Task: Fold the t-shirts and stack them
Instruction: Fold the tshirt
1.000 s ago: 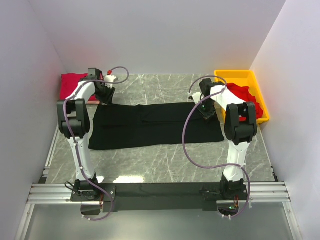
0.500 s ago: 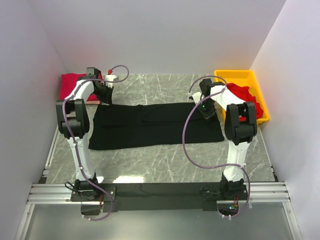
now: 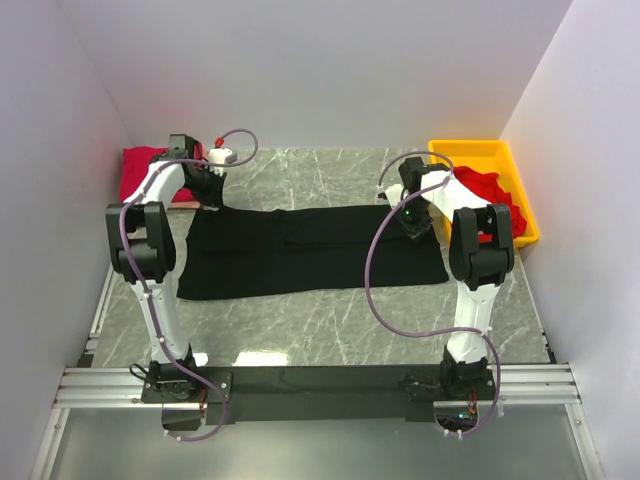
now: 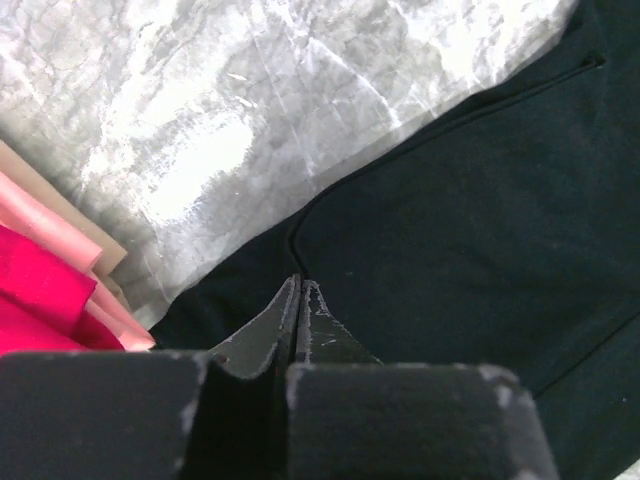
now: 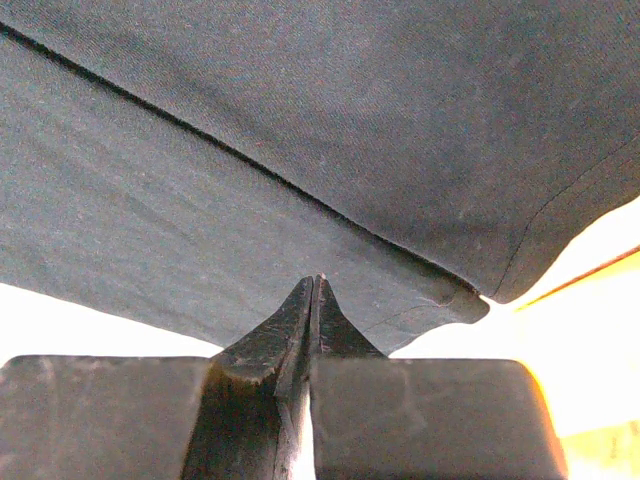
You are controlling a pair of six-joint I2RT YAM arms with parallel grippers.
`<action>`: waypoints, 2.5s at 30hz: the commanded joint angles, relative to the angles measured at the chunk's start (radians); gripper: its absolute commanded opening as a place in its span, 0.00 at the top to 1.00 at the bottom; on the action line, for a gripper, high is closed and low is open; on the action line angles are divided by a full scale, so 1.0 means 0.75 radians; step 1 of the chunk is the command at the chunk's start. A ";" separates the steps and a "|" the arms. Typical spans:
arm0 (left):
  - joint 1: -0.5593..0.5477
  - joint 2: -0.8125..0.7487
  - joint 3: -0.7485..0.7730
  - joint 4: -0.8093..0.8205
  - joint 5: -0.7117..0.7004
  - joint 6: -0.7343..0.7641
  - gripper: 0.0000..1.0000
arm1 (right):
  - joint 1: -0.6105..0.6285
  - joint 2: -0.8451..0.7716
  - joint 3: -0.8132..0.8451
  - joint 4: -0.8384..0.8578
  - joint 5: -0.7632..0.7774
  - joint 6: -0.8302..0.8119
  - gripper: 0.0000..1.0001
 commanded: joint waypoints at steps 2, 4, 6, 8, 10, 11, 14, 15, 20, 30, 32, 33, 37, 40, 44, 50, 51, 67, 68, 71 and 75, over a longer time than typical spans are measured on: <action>0.007 -0.024 0.033 0.030 -0.012 0.010 1.00 | 0.009 -0.080 0.013 -0.021 -0.005 0.007 1.00; 0.009 -0.026 0.037 0.032 0.001 0.016 1.00 | 0.011 -0.086 0.003 -0.017 0.001 0.005 1.00; 0.007 -0.028 0.045 0.012 0.029 0.028 0.99 | 0.011 -0.086 -0.003 -0.011 0.011 0.005 1.00; 0.009 -0.046 0.047 -0.007 0.066 0.039 1.00 | 0.011 -0.086 -0.005 -0.013 0.013 0.005 1.00; 0.009 -0.085 0.049 -0.050 0.107 0.069 0.99 | 0.007 -0.084 -0.003 -0.011 0.015 0.005 1.00; 0.009 -0.103 0.043 -0.062 0.127 0.082 0.99 | 0.009 -0.084 -0.003 -0.009 0.017 0.003 1.00; 0.005 -0.185 -0.008 -0.123 0.197 0.165 0.99 | 0.009 -0.080 -0.003 -0.007 0.019 0.001 1.00; 0.005 -0.208 -0.034 -0.138 0.215 0.188 0.99 | 0.011 -0.080 -0.005 -0.005 0.019 0.003 1.00; 0.007 -0.338 -0.218 -0.268 0.263 0.398 0.99 | 0.009 -0.082 -0.014 -0.003 0.021 0.005 1.00; 0.009 -0.559 -0.625 -0.328 0.179 0.769 0.99 | 0.009 -0.111 -0.054 0.003 0.036 -0.001 1.00; 0.007 -0.572 -0.687 -0.306 0.162 0.781 0.99 | 0.011 -0.104 -0.048 -0.003 0.036 -0.003 1.00; 0.007 -0.570 -0.699 -0.285 0.144 0.783 0.99 | 0.009 -0.102 -0.040 -0.007 0.036 -0.005 1.00; 0.009 -0.525 -0.756 -0.249 0.081 0.800 0.99 | 0.011 -0.086 -0.016 -0.019 0.042 -0.013 1.00; 0.007 -0.496 -0.781 -0.212 0.011 0.789 0.94 | 0.011 -0.080 0.011 -0.033 0.030 -0.015 1.00; 0.019 -0.516 -0.720 -0.216 0.037 0.695 0.60 | 0.011 -0.070 0.084 -0.076 -0.042 -0.011 1.00; 0.039 -0.656 -0.617 -0.202 0.168 0.407 0.37 | 0.015 -0.064 0.277 -0.054 -0.134 0.032 0.99; 0.037 -0.674 -0.640 -0.124 0.181 0.275 0.31 | 0.015 -0.027 0.295 -0.044 -0.116 0.038 0.99; 0.025 -0.781 -0.881 0.185 -0.101 -0.505 0.79 | 0.060 0.276 0.300 -0.052 0.095 0.093 1.00; 0.025 -0.762 -0.881 0.161 -0.116 -0.534 0.96 | 0.064 0.258 0.251 -0.072 0.091 0.089 1.00; 0.027 -0.736 -0.889 0.144 -0.146 -0.571 0.99 | 0.074 0.184 0.112 -0.101 0.048 0.077 1.00; -0.013 -0.736 -0.934 0.185 -0.169 -0.636 0.99 | 0.078 0.037 -0.107 -0.081 0.003 0.069 1.00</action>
